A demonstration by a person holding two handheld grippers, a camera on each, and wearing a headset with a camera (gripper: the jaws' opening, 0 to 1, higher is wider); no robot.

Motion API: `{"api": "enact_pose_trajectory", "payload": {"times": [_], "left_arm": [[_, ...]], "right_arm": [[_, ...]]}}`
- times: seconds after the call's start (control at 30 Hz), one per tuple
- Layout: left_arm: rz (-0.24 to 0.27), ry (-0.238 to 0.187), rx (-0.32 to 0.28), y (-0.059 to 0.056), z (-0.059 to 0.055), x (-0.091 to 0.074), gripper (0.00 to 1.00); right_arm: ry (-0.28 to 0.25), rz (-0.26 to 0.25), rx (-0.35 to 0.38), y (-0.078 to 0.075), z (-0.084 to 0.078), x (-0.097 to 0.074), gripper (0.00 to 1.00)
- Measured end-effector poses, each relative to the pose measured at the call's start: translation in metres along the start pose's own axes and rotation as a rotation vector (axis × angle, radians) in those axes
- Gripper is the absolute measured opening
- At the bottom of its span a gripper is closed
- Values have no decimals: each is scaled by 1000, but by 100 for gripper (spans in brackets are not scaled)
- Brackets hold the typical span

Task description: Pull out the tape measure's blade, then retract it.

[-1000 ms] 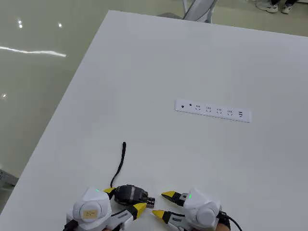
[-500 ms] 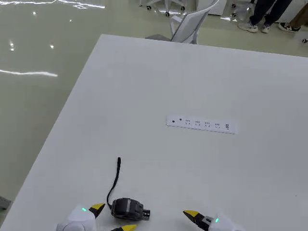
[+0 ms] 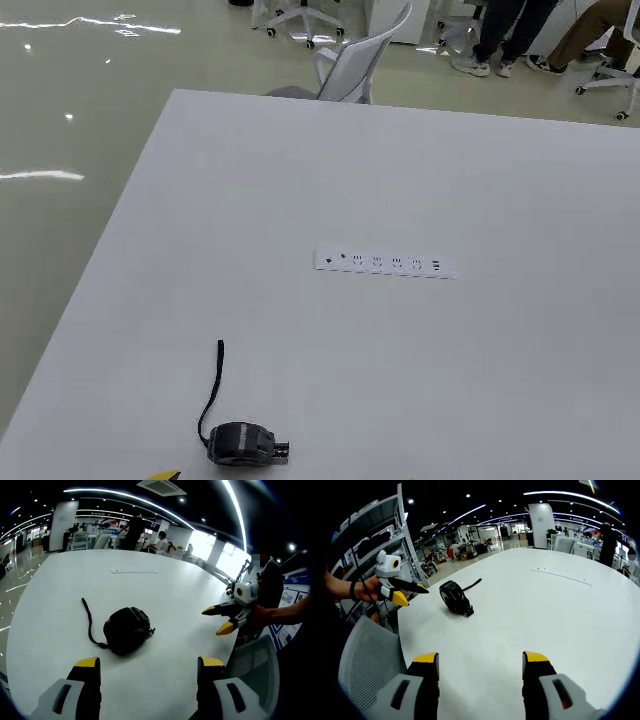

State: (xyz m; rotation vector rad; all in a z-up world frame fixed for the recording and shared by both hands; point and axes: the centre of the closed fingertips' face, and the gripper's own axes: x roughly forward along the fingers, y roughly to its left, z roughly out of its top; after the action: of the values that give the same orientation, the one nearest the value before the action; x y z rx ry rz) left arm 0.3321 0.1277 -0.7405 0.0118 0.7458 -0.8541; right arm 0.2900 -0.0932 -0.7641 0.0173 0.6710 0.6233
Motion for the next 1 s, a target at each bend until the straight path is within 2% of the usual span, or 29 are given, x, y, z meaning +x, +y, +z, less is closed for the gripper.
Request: {"api": "enact_pose_trajectory", "payload": {"times": [0.1, 0.3, 0.47, 0.6, 1.0], "left_arm": [[14, 2, 15, 1, -3, -7, 77], [25, -19, 17, 5, 5, -15, 78], [35, -28, 4, 11, 7, -17, 79], [35, -26, -2, 11, 6, -16, 79], [37, -30, -5, 12, 6, -15, 80]], "right_arm": [[-33, -21, 33, 0, 4, -9, 71], [-71, -47, 63, -2, 11, -18, 74], [-63, -54, 66, -2, 11, -18, 75], [-52, -54, 68, -2, 11, -16, 76], [-63, -48, 82, 1, 13, -14, 77]]}}
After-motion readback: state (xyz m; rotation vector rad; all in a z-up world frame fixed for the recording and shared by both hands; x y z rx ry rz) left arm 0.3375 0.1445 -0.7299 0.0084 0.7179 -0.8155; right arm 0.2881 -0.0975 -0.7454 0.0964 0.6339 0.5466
